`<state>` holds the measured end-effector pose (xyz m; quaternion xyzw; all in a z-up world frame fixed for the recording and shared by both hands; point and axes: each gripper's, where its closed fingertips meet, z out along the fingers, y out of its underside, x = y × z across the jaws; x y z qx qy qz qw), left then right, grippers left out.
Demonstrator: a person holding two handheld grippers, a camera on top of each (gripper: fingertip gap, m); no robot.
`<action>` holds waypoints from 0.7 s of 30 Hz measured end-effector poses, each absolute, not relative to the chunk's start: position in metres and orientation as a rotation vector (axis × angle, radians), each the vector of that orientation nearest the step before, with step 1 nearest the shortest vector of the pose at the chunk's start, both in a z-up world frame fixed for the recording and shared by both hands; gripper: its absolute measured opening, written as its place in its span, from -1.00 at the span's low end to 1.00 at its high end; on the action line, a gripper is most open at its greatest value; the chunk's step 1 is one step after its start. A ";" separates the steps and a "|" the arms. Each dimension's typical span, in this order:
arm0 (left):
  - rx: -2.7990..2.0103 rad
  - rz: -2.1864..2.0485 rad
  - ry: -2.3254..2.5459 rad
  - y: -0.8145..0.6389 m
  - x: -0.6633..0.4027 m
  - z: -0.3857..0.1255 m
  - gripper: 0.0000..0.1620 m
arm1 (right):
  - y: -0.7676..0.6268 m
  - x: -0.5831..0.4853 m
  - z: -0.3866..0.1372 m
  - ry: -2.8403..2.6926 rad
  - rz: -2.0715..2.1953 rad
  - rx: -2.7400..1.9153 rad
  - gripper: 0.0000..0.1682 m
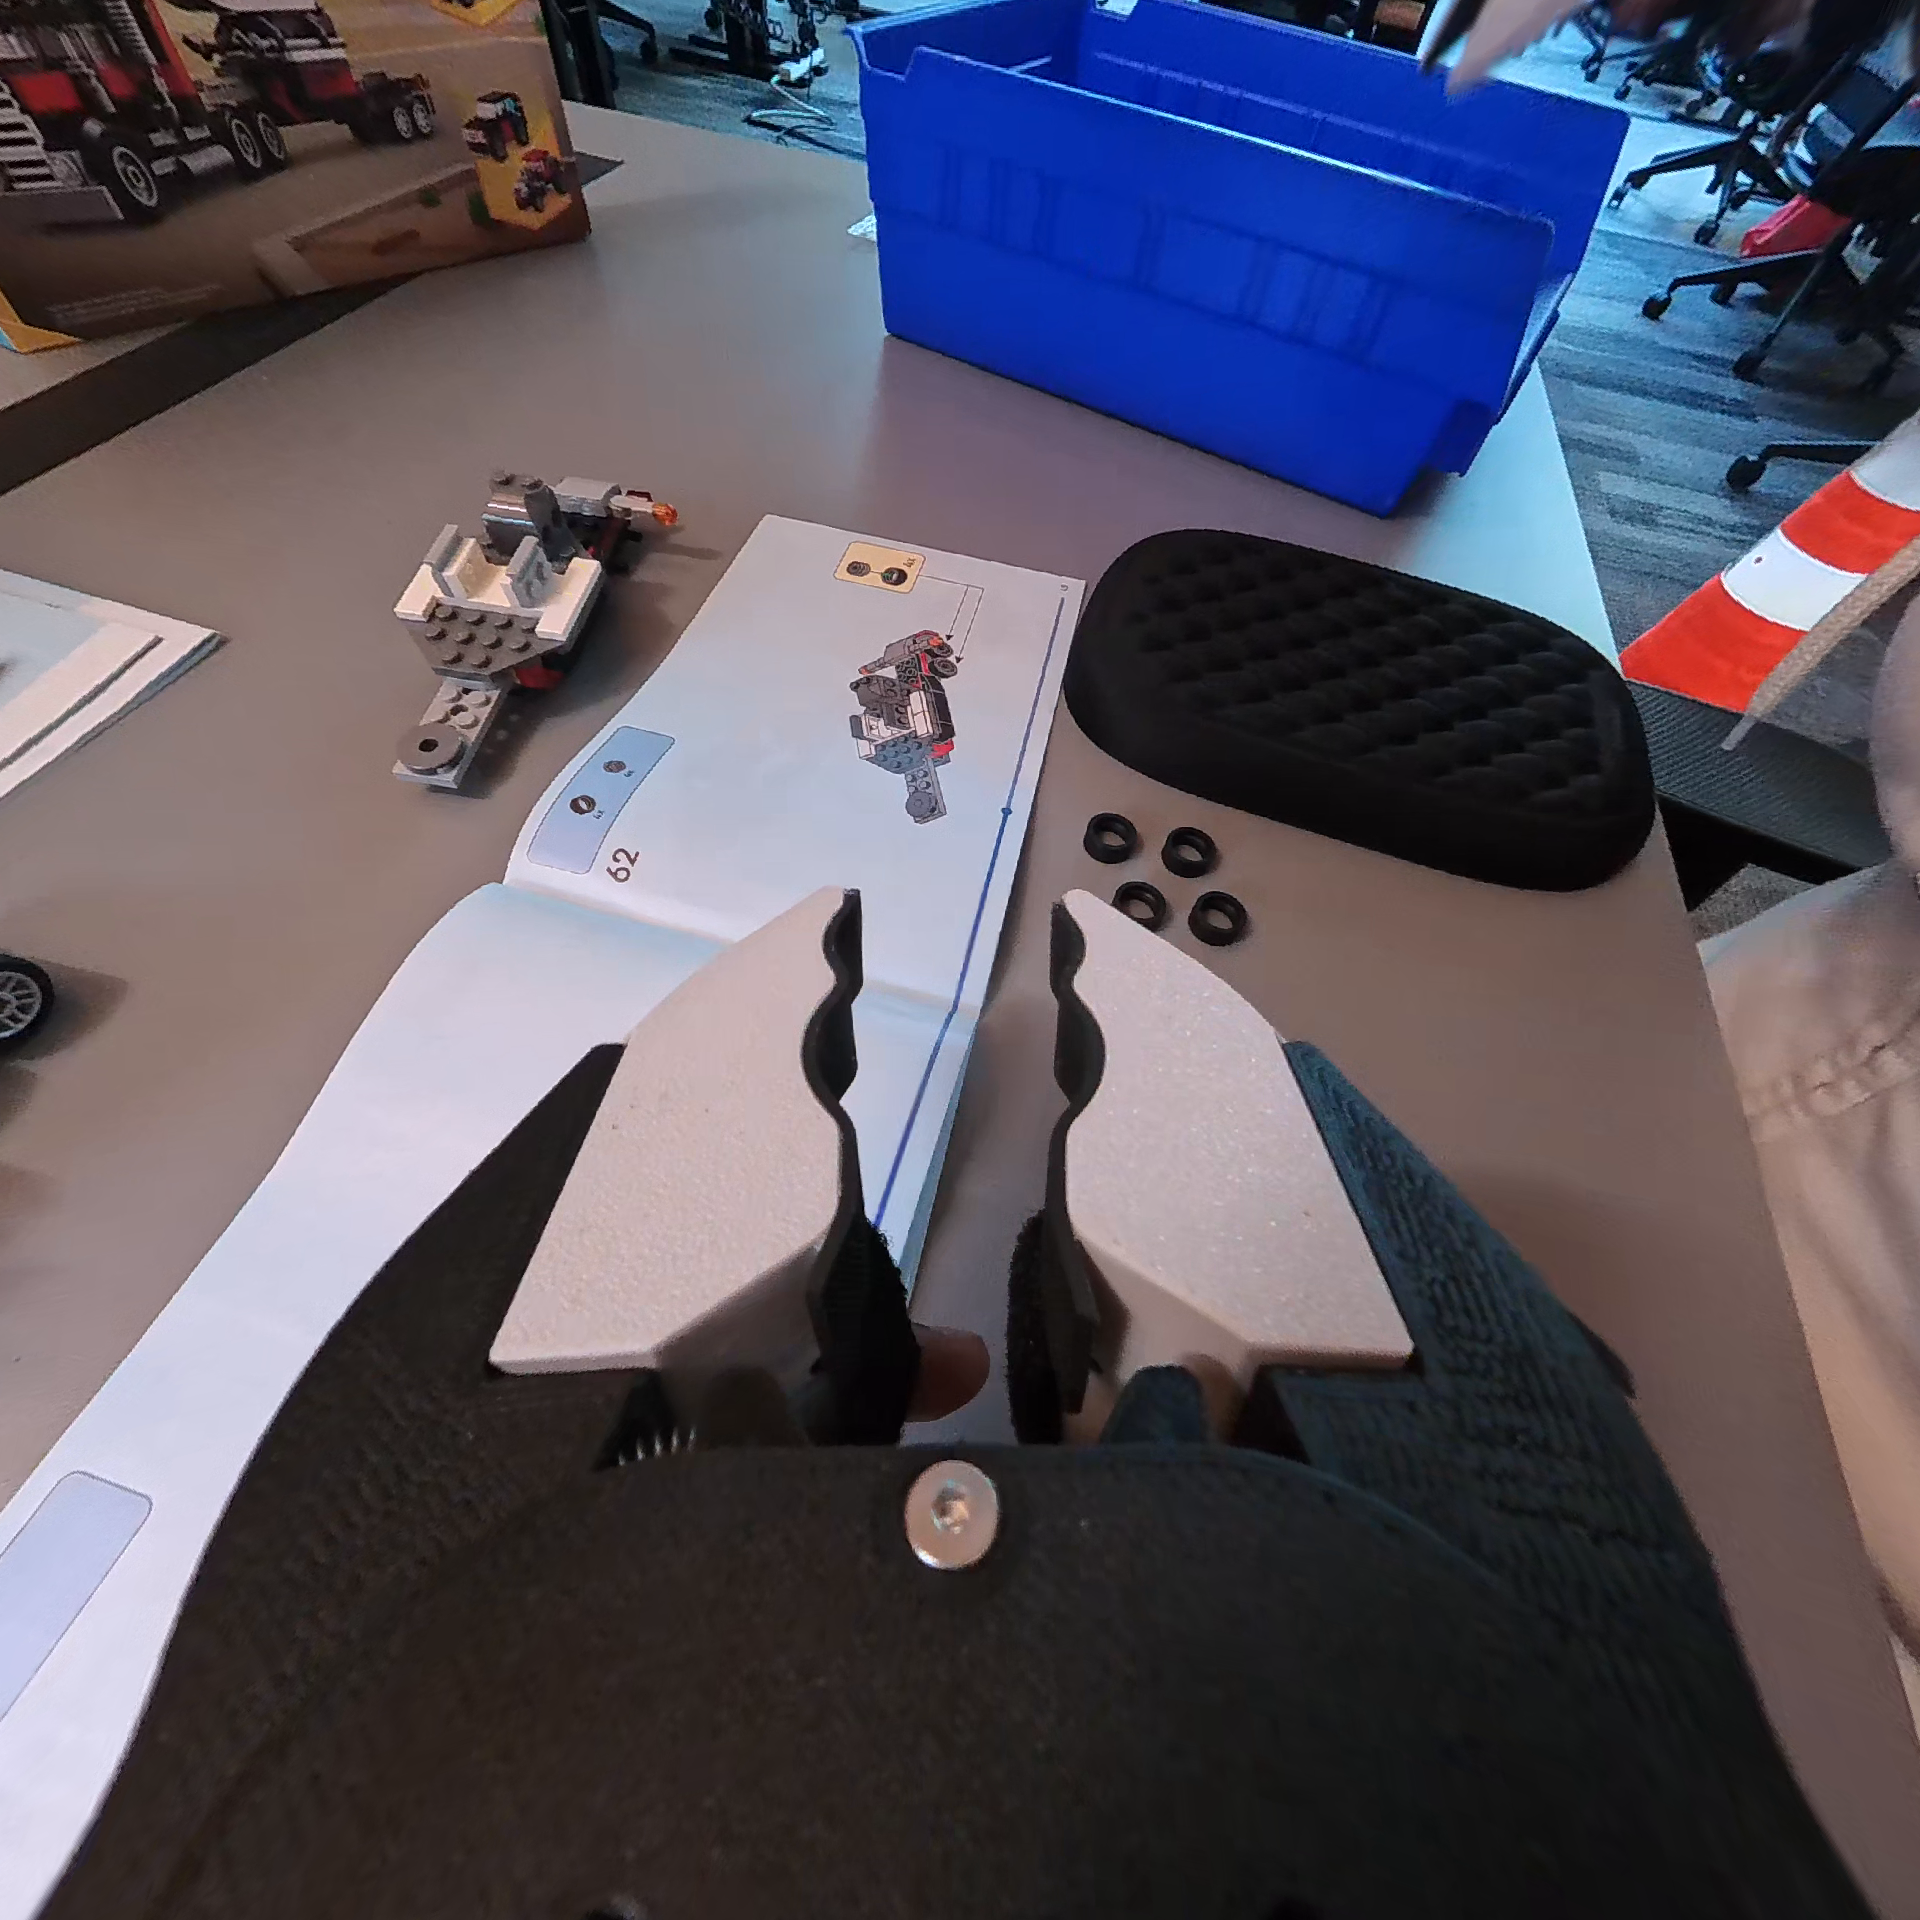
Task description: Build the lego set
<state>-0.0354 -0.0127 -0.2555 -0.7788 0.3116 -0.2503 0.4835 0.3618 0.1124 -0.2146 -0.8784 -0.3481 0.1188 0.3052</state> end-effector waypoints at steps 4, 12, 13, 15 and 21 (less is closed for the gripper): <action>-1.891 -0.601 0.752 -0.012 -0.036 -0.255 -0.58 | 0.098 0.392 -0.280 -1.152 0.148 -2.610 -0.77; -1.906 -0.604 0.749 -0.011 -0.036 -0.256 -0.57 | 0.092 0.395 -0.306 -1.332 0.050 -2.685 -0.75; -1.906 -0.603 0.751 -0.011 -0.036 -0.256 -0.57 | 0.092 0.393 -0.308 -1.332 0.069 -2.683 -0.74; -1.907 -0.606 0.751 -0.011 -0.036 -0.257 -0.58 | 0.092 0.389 -0.311 -1.330 0.105 -2.675 -0.77; -1.896 -0.609 0.750 -0.012 -0.036 -0.255 -0.58 | 0.093 0.389 -0.309 -1.278 0.095 -2.703 -0.86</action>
